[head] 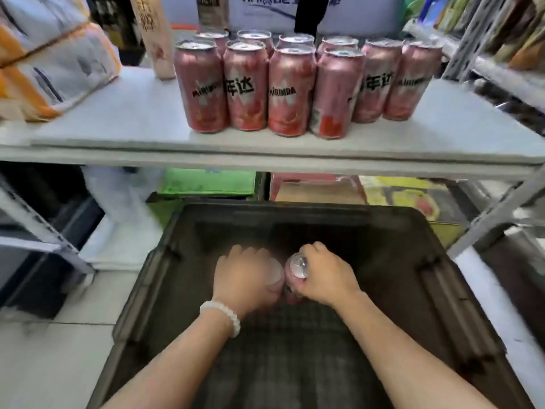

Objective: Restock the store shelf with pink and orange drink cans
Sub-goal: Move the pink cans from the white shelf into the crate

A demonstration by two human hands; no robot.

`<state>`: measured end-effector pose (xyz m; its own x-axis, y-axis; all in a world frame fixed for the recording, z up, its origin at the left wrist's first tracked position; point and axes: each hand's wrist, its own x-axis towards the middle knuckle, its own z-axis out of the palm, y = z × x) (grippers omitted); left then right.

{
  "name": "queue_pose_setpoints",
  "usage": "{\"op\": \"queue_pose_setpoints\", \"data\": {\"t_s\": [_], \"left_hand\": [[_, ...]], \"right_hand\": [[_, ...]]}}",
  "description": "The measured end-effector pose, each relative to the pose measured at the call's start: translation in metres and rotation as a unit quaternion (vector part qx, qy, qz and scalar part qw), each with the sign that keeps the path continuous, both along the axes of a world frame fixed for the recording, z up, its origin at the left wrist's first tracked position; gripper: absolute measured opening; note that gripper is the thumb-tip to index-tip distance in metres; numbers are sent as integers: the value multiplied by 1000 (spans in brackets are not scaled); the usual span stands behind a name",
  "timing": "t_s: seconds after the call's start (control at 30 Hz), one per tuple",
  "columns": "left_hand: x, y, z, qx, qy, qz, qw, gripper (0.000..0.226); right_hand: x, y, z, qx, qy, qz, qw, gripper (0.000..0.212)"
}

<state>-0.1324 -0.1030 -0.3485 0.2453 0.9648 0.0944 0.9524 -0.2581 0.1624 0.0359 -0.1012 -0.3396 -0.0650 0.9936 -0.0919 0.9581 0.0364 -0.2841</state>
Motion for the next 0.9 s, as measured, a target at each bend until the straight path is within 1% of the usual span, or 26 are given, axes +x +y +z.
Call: {"op": "queue_pose_setpoints", "data": {"t_s": [0.1, 0.17, 0.3, 0.4, 0.47, 0.57, 0.67, 0.77, 0.9], "left_hand": [[-4, 0, -38, -43, 0, 15, 999, 52], [-7, 3, -57, -53, -1, 27, 998, 54], [-13, 17, -93, -41, 5, 56, 998, 52], [-15, 31, -117, -37, 20, 78, 996, 55], [-15, 41, -130, -26, 9, 90, 996, 58], [-14, 53, -138, -51, -44, 122, 990, 64], [-14, 56, -138, -79, -49, 130, 987, 69], [-13, 55, -135, -74, -25, 130, 988, 71], [-11, 55, -121, -116, 32, 109, 987, 78]], "right_hand": [[-5, 3, -42, -40, -1, 10, 999, 55], [-9, 6, -62, -55, -2, 16, 998, 56], [-17, 19, -94, -68, 12, 12, 998, 58], [-21, 31, -114, -71, 15, 8, 997, 65], [-25, 34, -126, -74, 26, -2, 997, 70], [-30, 39, -137, -61, 28, -20, 998, 72], [-31, 43, -138, -52, 39, -39, 997, 73], [-33, 45, -133, -71, 41, -39, 996, 76], [-32, 47, -121, -114, 34, -20, 993, 84]]}}
